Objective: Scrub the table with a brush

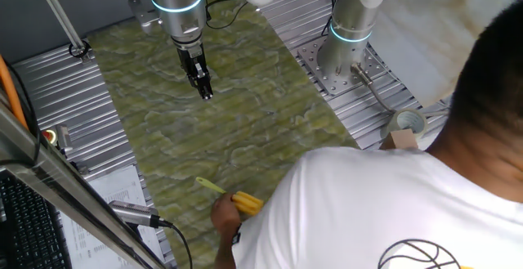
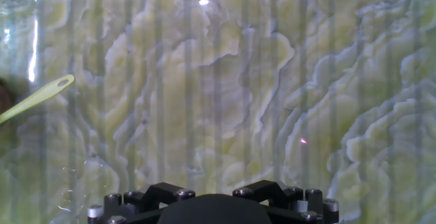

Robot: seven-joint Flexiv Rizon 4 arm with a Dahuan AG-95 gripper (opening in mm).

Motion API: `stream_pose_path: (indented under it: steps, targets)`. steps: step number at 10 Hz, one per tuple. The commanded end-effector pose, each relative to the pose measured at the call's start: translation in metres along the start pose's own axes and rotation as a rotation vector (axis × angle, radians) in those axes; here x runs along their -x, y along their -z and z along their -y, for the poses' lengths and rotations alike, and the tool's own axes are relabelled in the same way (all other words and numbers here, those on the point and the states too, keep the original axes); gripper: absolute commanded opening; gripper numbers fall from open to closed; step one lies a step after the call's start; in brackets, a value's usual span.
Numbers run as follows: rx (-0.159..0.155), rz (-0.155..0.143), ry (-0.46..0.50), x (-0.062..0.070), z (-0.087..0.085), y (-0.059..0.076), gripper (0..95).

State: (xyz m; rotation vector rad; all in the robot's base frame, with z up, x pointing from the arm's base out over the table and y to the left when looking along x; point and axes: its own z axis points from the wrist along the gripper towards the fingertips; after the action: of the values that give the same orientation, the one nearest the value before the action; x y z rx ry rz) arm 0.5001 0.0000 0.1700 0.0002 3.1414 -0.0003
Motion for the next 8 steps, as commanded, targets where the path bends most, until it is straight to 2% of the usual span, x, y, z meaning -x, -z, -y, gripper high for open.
stream_pose_path:
  steps: [1,8]
  targets:
    - [0.022,0.008,0.199,-0.0001,0.0,0.0,0.0]
    - [0.015,0.005,0.201,-0.0001,0.0,0.0,0.0]
